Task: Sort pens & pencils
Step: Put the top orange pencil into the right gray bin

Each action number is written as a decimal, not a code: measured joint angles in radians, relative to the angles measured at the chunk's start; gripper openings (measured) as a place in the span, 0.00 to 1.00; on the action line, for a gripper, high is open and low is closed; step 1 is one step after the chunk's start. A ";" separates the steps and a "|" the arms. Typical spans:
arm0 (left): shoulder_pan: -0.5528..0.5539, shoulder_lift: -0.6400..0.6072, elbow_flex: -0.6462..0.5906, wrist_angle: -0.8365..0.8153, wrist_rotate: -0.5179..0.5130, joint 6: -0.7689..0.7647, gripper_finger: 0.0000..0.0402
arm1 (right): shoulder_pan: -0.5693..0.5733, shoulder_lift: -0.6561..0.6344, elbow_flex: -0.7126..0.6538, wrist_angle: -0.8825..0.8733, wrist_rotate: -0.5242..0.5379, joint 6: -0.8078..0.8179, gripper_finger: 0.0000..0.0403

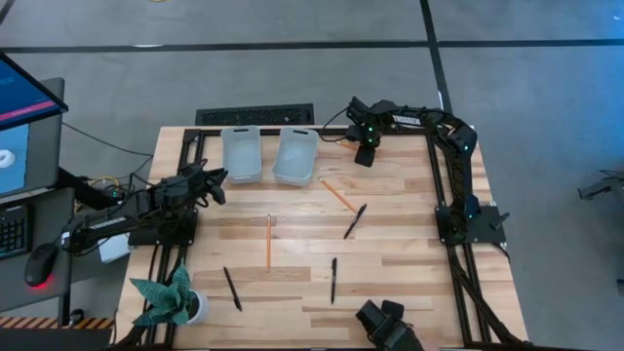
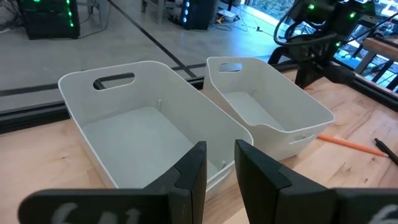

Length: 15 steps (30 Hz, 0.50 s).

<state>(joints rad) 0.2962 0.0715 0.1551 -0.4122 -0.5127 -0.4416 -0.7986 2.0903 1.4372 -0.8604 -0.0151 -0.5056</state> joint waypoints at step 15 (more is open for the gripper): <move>0.000 0.000 0.000 0.000 0.000 0.000 0.18 | -0.002 0.004 0.018 -0.033 -0.033 0.034 0.11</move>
<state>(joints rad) 0.2962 0.0715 0.1551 -0.4126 -0.5125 -0.4419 -0.8005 2.0942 1.4555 -0.8938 -0.0484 -0.4717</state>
